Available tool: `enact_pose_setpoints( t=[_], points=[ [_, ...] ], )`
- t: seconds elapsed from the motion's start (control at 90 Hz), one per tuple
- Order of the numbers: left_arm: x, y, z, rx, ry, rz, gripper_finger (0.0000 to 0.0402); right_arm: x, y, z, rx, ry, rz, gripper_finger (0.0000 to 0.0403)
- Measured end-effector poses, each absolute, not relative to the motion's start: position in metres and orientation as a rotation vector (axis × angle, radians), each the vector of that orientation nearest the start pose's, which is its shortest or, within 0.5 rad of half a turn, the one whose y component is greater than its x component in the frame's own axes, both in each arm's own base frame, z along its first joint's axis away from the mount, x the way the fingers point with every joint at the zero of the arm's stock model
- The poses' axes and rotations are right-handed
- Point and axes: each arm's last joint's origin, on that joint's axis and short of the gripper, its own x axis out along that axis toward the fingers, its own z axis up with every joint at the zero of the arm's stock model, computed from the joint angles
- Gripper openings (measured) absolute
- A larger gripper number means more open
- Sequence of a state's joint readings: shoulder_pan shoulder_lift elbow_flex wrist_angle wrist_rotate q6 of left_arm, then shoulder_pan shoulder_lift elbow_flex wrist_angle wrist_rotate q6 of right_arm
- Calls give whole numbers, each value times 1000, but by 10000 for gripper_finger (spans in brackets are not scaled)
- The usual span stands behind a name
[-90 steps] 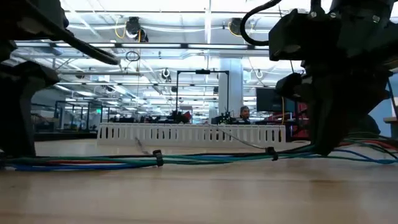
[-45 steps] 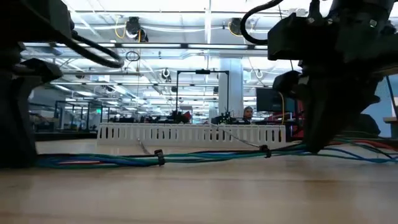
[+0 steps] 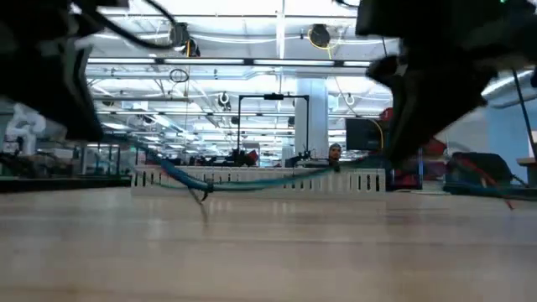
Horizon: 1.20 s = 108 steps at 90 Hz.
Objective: Ziptie cables
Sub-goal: Put the ziptied cables into the cable duct
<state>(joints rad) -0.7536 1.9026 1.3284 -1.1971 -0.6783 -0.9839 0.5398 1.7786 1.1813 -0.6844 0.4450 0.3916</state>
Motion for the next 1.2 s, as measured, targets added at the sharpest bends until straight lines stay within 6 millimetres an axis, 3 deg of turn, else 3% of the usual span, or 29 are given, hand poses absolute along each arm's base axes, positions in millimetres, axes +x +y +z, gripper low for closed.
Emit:
enact_pose_setpoints(
  t=[0.311,0.433,0.722,1.089,1.2],
  points=[
    [251,-204,238,466,988,719,0,299,165,242,-455,1080,-296,0],
    [254,-201,257,500,895,697,0,299,159,255,-538,1045,-396,0],
    [256,-176,299,529,713,742,0,298,155,259,-587,962,-525,0],
    [268,-126,325,699,711,855,0,291,142,263,-678,866,-725,0],
    [267,-116,350,706,676,877,0,292,139,265,-693,823,-769,0]
  ],
)
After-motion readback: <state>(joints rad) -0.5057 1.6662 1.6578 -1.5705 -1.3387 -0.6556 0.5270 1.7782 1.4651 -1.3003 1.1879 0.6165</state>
